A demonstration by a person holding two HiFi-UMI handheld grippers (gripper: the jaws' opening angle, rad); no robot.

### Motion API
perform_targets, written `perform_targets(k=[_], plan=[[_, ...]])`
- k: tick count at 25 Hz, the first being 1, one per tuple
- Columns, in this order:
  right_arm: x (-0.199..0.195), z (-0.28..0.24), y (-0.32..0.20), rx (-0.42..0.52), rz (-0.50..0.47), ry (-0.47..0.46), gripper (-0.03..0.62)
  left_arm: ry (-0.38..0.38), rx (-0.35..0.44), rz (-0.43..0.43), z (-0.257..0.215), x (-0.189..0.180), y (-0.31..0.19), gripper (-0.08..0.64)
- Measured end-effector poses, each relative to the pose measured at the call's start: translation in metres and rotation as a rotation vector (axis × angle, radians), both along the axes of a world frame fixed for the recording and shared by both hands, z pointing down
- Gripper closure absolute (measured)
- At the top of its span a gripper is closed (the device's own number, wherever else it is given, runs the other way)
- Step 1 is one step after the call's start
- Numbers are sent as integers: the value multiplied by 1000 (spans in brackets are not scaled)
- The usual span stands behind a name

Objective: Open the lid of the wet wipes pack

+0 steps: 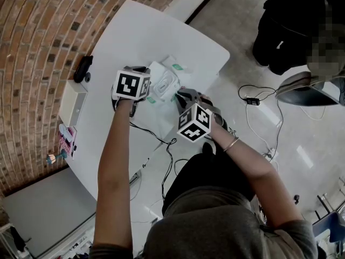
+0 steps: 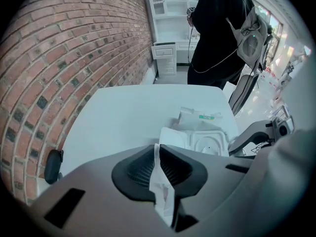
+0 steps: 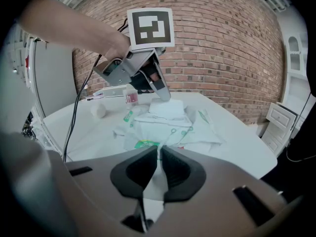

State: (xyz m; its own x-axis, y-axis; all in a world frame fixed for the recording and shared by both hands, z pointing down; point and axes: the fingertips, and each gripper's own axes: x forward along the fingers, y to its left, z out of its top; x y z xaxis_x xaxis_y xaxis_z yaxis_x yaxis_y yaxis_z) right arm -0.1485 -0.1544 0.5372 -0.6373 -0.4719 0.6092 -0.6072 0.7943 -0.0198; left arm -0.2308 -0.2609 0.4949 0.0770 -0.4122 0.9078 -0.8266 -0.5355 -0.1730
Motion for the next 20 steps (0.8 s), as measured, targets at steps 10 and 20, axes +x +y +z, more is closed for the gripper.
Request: perform_targets(k=[10, 20], plan=[[1, -2, 0, -2, 3, 3, 551, -13, -1, -43, 12, -7, -4, 522], [2, -2, 0, 7, 4, 0, 551, -109, 87, -38, 19, -14, -11, 537]])
